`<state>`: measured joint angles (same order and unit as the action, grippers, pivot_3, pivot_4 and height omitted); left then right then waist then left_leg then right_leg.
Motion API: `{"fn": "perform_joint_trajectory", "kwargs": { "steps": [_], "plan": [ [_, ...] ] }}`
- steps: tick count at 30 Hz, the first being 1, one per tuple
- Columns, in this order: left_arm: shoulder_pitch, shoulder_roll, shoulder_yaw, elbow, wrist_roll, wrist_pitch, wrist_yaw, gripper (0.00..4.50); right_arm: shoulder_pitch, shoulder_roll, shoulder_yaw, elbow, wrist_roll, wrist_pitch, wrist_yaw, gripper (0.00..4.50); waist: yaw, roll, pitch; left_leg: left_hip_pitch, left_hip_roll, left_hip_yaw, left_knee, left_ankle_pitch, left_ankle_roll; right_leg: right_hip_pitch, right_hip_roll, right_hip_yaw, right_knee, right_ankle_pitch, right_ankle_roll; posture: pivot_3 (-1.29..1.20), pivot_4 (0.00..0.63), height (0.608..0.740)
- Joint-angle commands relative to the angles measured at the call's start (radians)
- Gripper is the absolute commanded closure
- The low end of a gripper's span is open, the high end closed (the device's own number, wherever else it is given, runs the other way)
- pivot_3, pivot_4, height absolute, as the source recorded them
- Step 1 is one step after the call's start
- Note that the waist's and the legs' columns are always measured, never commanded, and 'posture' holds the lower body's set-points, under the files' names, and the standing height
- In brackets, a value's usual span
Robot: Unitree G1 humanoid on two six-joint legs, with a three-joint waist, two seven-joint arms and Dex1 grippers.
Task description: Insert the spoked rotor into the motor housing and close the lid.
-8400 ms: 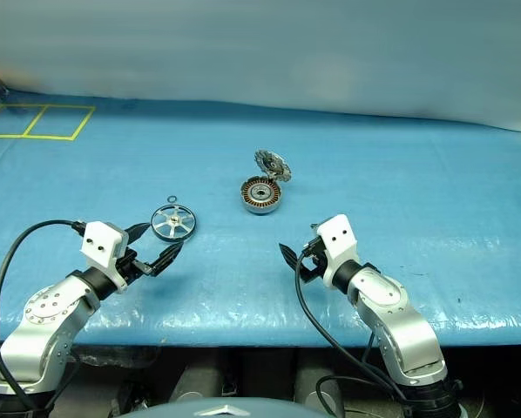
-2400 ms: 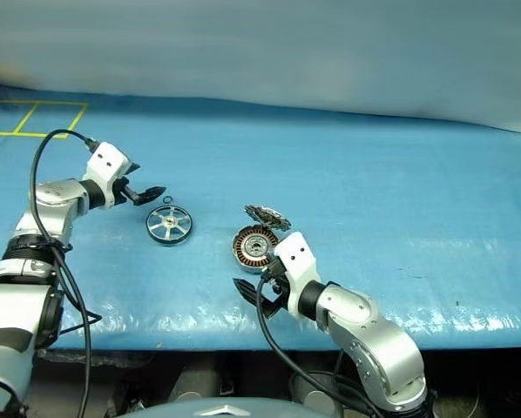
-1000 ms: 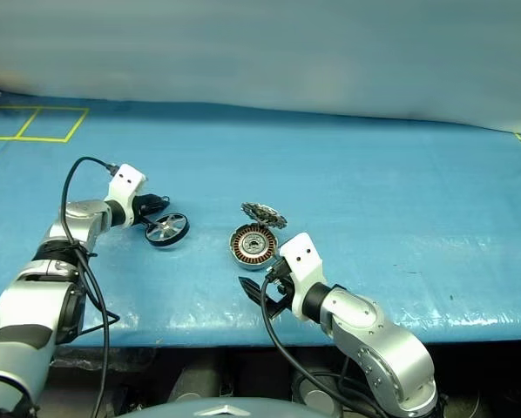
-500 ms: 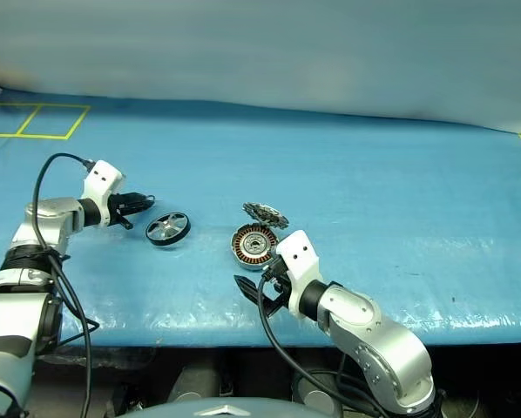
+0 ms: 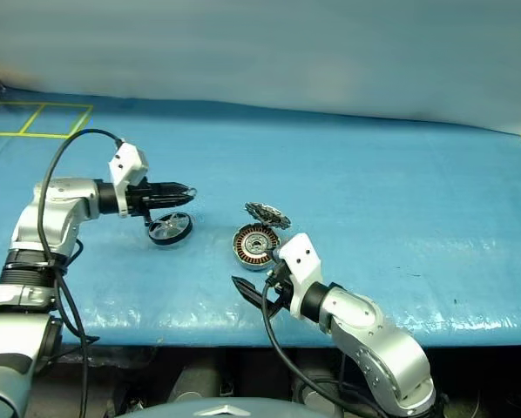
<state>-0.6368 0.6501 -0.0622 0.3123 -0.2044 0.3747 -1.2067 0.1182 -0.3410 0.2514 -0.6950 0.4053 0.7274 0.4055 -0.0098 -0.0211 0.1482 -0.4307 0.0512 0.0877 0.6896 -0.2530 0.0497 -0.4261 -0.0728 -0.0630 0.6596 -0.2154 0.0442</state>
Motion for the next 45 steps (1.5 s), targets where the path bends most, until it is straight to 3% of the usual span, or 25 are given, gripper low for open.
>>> {"fn": "perform_joint_trajectory", "kwargs": {
  "steps": [1,9,14,24,45],
  "plan": [
    [0.001,-0.025,-0.062,-0.096,-0.017,0.025,-0.038,3.76,0.074,0.003,-0.018,0.054,-0.045,-0.205,0.038,0.0,0.0,0.0,0.0,0.0,0.0,0.0,0.0,0.0,0.0,0.0,0.0,0.0,0.0,0.0,0.0,0.0,0.15,0.74],
    [-0.028,-0.092,-0.205,-0.161,0.007,0.044,-0.072,3.76,0.185,0.057,-0.034,0.274,-0.193,-0.58,0.008,0.0,0.0,0.0,0.0,0.001,-0.003,0.0,0.0,0.001,-0.001,-0.001,0.002,0.002,0.001,-0.003,-0.004,0.0,0.15,0.74],
    [-0.047,-0.124,-0.266,-0.174,0.034,0.036,-0.072,3.76,0.212,0.101,-0.05,0.352,-0.216,-0.702,-0.01,0.0,0.001,0.0,0.0,0.001,-0.003,0.0,0.0,0.001,-0.001,-0.001,0.002,0.003,0.001,-0.004,-0.005,0.0,0.15,0.74],
    [-0.075,-0.168,-0.367,-0.144,0.144,-0.034,-0.037,3.76,0.208,0.127,-0.049,0.38,-0.223,-0.72,-0.015,0.0,0.002,0.001,0.0,0.001,-0.003,0.0,0.0,0.001,-0.001,-0.001,0.002,0.004,0.001,-0.004,-0.005,0.0,0.15,0.74],
    [-0.077,-0.165,-0.348,-0.096,0.189,-0.017,0.021,3.76,0.193,0.134,-0.043,0.386,-0.231,-0.687,-0.017,0.0,0.002,0.001,0.0,0.001,0.001,0.0,0.0,0.001,-0.001,-0.001,0.002,0.004,0.001,-0.004,-0.005,0.0,0.15,0.74]
  ]
}}
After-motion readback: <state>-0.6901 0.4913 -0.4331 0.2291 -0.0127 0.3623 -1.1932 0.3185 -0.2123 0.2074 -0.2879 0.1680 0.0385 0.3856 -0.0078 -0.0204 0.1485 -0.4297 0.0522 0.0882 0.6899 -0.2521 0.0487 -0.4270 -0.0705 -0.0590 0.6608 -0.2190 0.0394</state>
